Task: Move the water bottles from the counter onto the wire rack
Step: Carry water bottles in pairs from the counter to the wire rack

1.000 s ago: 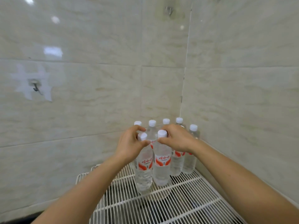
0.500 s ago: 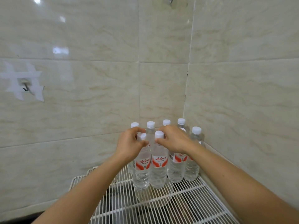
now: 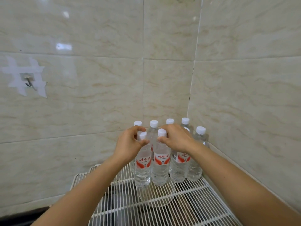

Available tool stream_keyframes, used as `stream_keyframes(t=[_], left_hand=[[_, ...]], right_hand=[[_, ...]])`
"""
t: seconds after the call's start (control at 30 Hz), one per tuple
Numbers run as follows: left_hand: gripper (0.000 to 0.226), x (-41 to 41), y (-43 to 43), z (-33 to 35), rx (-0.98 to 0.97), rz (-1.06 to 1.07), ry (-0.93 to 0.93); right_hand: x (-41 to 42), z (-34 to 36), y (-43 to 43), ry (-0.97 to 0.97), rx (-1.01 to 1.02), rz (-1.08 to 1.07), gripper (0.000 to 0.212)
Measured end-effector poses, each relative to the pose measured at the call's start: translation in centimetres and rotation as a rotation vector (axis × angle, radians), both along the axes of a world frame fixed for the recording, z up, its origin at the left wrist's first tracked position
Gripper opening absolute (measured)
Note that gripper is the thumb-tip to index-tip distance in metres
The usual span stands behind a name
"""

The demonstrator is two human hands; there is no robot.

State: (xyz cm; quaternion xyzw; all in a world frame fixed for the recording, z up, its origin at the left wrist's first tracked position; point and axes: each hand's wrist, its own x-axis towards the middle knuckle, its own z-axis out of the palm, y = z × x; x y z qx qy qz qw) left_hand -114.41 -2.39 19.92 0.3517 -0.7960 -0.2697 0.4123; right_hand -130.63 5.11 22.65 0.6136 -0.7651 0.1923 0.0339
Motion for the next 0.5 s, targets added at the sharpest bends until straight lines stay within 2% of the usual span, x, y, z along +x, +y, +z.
stream_keyframes(t=[0.17, 0.33, 0.5], left_hand=[[0.036, 0.1, 0.2, -0.4, -0.026, -0.008, -0.009], [0.045, 0.3, 0.7, -0.7, -0.125, -0.029, -0.081], [0.054, 1.0, 1.2, -0.8, -0.189, -0.049, -0.226]], right_hand=[[0.4, 0.2, 0.1, 0.014, 0.033, -0.014, 0.026], [0.9, -0.8, 0.3, 0.017, -0.048, -0.016, 0.020], [1.3, -1.5, 1.2, 0.063, -0.050, -0.052, 0.049]])
